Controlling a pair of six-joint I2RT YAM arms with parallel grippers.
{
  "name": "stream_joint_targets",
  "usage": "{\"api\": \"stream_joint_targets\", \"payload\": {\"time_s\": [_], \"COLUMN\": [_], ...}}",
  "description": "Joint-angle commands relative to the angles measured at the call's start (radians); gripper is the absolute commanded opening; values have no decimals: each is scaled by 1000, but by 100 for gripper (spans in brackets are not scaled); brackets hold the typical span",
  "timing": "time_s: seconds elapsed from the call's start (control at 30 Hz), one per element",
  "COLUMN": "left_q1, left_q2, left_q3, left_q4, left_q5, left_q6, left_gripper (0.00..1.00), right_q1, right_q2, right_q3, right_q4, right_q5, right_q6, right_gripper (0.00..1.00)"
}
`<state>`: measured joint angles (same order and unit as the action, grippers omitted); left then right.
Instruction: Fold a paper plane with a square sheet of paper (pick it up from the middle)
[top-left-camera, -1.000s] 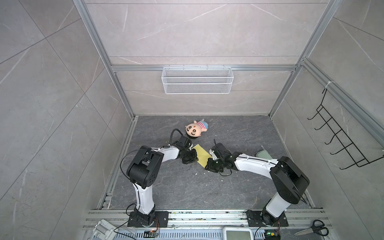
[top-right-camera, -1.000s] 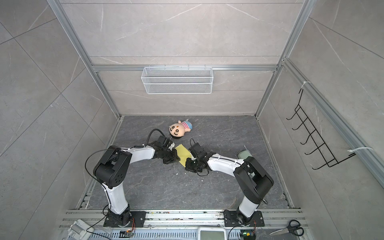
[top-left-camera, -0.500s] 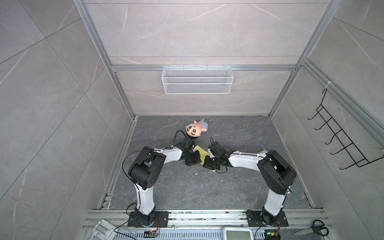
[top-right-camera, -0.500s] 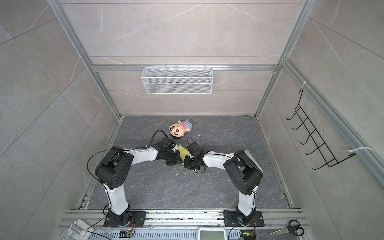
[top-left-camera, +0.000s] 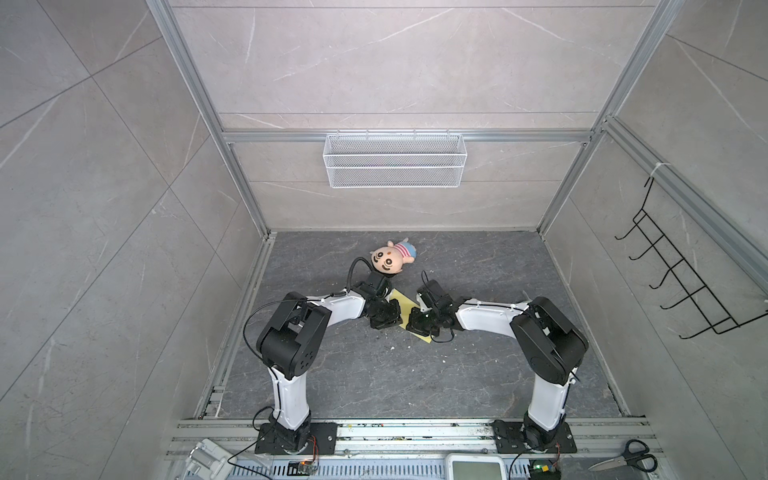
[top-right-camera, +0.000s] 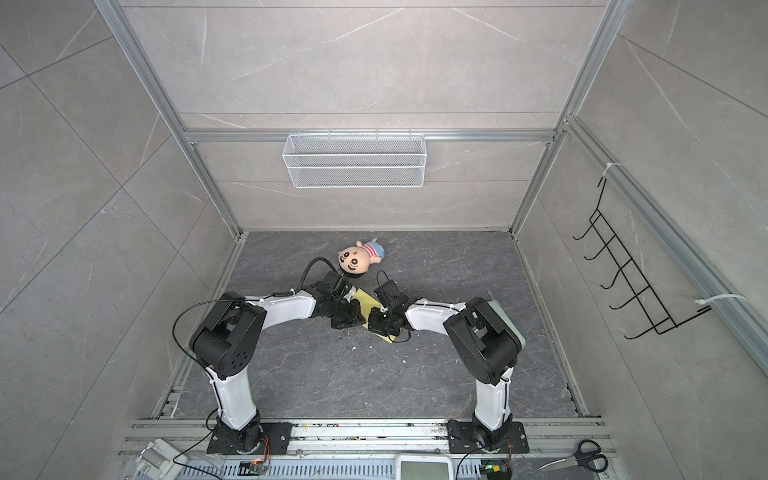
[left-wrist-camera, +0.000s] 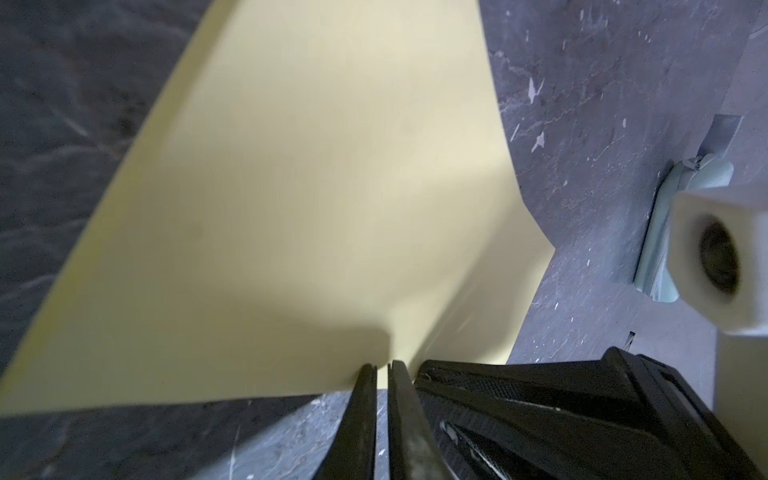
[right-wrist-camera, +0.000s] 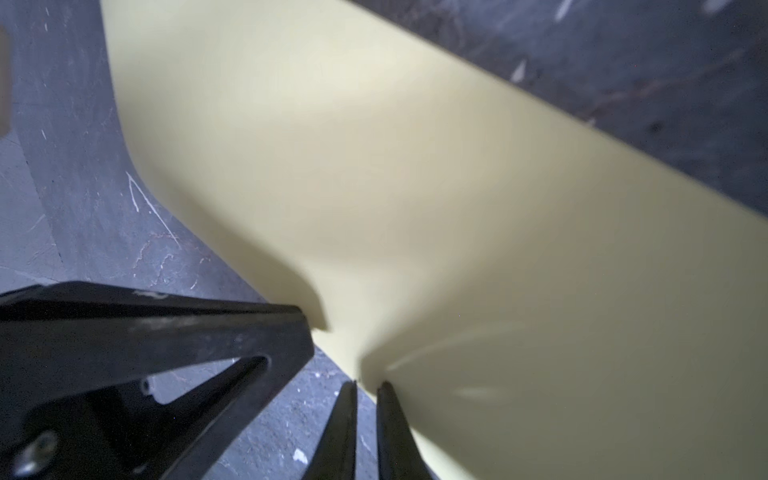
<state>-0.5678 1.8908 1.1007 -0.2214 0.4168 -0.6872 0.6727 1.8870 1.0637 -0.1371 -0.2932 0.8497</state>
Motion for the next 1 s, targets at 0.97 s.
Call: {"api": "stream_joint_targets", "payload": {"time_s": [0.97], "left_q1": [99], "left_q2": [86], "left_q3": [173], "left_q4": [-322], "left_q5": [-324], "left_q6": [298], "left_gripper": [13], "right_q1": [-2], "right_q2": [60], "right_q3": [1], "right_q4": [-89], "right_q5": [24], "right_q6": [-14], "right_gripper": [15]}}
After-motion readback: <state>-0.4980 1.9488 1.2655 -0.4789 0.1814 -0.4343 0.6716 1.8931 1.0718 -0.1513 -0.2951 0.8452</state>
